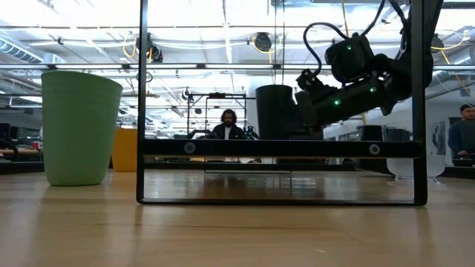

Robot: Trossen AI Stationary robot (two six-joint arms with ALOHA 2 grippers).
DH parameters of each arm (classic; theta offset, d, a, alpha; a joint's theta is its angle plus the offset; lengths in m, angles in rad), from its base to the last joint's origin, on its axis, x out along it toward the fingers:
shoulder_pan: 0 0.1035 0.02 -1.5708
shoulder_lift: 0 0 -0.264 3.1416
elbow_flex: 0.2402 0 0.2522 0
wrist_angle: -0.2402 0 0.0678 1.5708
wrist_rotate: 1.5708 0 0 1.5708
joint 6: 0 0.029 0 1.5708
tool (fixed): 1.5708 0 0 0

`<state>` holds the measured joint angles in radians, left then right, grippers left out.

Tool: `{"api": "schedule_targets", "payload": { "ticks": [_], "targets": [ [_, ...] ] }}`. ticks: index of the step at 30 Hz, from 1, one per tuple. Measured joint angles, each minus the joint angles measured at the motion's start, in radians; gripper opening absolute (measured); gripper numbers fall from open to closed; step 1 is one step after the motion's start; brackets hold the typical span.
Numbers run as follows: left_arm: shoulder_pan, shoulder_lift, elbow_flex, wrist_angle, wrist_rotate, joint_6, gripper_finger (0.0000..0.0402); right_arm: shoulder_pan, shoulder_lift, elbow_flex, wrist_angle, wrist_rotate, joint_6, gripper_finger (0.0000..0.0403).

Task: Stack small to large cups/mugs on shelf
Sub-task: Put the black cup on the shelf

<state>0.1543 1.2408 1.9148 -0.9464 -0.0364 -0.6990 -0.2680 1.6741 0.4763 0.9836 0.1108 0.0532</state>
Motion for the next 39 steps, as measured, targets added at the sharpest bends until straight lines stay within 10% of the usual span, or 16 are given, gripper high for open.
{"api": "schedule_targets", "payload": {
  "ticks": [39],
  "targets": [
    [-0.027,0.0,0.0,-0.019,0.01,0.0,0.0081,0.015,-0.134,0.0,-0.226,0.023,0.013,0.0332]
  ]
}}
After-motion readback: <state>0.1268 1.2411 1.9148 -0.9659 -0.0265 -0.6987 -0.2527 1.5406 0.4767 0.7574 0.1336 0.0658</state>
